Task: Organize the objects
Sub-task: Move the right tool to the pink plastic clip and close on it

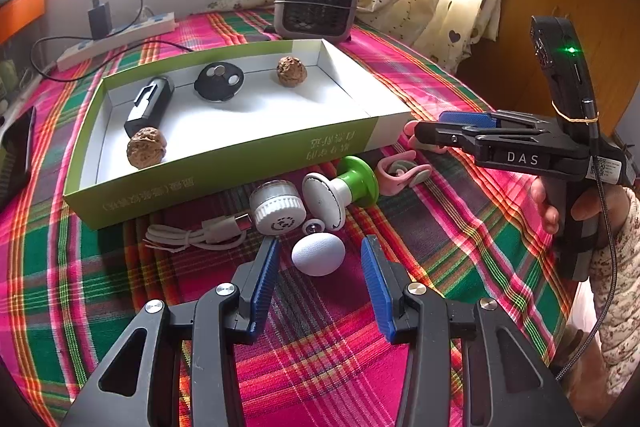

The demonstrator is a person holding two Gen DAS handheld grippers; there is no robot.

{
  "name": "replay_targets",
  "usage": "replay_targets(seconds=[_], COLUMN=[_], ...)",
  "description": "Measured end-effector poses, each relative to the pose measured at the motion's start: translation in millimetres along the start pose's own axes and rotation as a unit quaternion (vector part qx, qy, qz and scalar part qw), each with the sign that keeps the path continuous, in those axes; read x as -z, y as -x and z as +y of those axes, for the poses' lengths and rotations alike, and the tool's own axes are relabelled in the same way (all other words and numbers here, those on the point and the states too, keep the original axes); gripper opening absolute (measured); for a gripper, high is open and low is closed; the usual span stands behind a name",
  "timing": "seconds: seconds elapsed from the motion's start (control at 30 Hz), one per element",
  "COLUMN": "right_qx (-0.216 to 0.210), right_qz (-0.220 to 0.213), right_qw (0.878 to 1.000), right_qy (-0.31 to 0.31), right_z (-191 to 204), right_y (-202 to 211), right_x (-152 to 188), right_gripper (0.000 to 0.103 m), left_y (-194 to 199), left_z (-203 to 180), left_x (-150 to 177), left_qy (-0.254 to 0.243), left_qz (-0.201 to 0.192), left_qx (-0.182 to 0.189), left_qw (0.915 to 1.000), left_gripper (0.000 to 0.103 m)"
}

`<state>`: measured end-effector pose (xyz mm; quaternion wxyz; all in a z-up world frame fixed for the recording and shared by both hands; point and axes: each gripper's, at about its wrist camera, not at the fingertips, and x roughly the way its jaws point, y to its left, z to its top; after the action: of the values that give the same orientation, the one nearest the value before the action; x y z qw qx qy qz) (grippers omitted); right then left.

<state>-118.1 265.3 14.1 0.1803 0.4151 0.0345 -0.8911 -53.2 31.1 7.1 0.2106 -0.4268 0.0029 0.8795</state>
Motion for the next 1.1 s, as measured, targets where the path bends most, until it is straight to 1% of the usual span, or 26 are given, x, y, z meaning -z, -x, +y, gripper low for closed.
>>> replay_targets(seconds=[0.13, 0.27, 0.57, 0.63, 0.7, 0.77, 1.1], right_qx=[-0.018, -0.026, -0.05, -0.042, -0.027, -0.022, 0.007], right_qz=[0.011, 0.022, 0.025, 0.017, 0.016, 0.015, 0.023], right_qw=[1.0, 0.999, 0.997, 0.998, 0.999, 1.0, 0.999], right_qy=[0.02, 0.03, 0.044, 0.041, 0.025, 0.014, 0.037], right_z=[5.2, 9.4, 18.4, 17.2, 12.7, 9.4, 18.1], right_y=[-2.4, -4.3, 2.7, 3.8, 2.0, 0.3, -7.6], right_x=[0.7, 5.7, 13.2, 12.3, 9.9, 8.1, 7.0], right_gripper=[0.056, 0.056, 0.056, 0.056, 0.056, 0.056, 0.056], left_y=[-0.4, -0.1, 0.0, -0.1, -0.5, -1.3, -2.6], left_z=[0.1, 0.3, 0.4, 0.7, 0.8, -0.1, -1.7], left_x=[-0.7, -0.8, -0.5, -0.5, -1.0, -1.7, -2.8], left_qy=[0.001, 0.0, 0.001, 0.001, 0.002, 0.002, 0.005], left_qz=[0.0, 0.0, 0.0, 0.0, 0.0, 0.0, -0.002], left_qx=[0.0, 0.0, 0.0, 0.0, -0.002, -0.004, -0.011], left_qw=[1.0, 1.0, 1.0, 1.0, 1.0, 1.0, 0.9999], left_gripper=[0.04, 0.04, 0.04, 0.04, 0.04, 0.04, 0.04])
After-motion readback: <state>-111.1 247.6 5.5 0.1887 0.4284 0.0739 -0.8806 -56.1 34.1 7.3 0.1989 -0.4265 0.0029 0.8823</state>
